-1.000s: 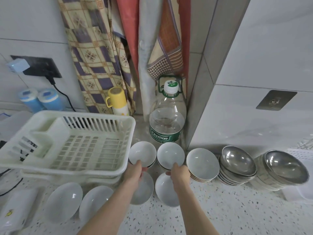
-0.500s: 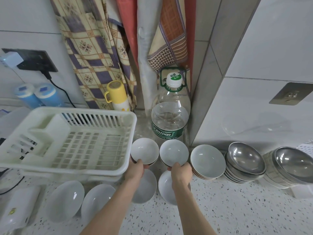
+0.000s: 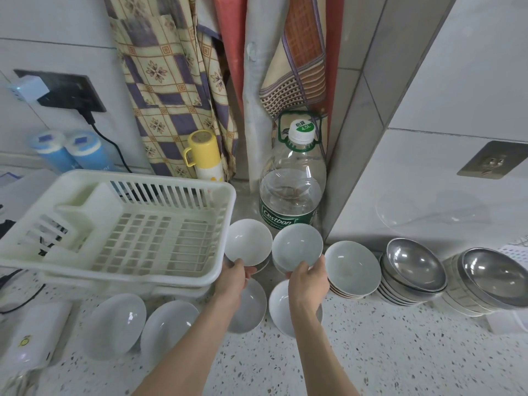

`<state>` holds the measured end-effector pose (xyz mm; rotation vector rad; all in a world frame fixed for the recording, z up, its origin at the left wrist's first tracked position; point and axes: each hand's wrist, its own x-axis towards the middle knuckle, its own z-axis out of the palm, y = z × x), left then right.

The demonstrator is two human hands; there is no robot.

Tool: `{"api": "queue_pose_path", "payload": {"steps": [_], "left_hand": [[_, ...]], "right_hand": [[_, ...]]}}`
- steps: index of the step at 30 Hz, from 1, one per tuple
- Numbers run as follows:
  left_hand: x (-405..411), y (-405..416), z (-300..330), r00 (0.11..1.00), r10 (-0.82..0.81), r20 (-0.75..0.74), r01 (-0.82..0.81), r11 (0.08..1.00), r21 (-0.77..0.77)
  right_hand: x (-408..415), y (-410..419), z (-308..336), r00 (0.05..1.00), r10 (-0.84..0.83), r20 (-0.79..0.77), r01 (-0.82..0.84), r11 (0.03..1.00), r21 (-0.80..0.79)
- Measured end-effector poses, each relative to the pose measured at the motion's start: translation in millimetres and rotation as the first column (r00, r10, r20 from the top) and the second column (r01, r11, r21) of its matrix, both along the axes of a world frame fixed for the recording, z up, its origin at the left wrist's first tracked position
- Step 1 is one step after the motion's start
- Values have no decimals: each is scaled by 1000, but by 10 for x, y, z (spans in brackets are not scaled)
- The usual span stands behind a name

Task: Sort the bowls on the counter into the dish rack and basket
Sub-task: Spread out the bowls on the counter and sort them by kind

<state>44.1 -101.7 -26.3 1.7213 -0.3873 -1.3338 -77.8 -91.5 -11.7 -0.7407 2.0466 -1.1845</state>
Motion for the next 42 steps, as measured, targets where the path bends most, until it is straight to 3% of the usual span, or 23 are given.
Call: {"api": "queue_pose_path", "payload": {"steps": [5, 11, 17, 22, 26, 31, 42], "left_hand": [[-13, 74, 114, 995, -16, -101, 12, 999, -42], [-88, 288, 200, 990, -112, -81, 100, 985, -141], [-53, 663, 257, 984, -152, -95, 135, 976, -168], [106, 1091, 243, 969, -228, -95, 205, 957, -205], [265, 1435, 261, 962, -263, -67, 245, 948, -203], [495, 1942, 210, 948, -315, -49, 302, 937, -176], [633, 2421, -28, 925, -376, -52, 375, 927, -26]], "right_hand": [[-143, 138, 127, 997, 38, -72, -45, 994, -100], [-342, 382, 255, 995, 95, -15, -96, 980, -177], [-403, 787, 318, 989, 141, -55, -148, 973, -177], [-343, 1207, 288, 992, 58, 108, -35, 978, -207], [-258, 1479, 220, 955, -73, 289, 118, 983, -144], [-174, 1860, 128, 912, -168, 375, 202, 978, -51], [-153, 2333, -174, 914, -174, 366, 164, 985, 59]]}}
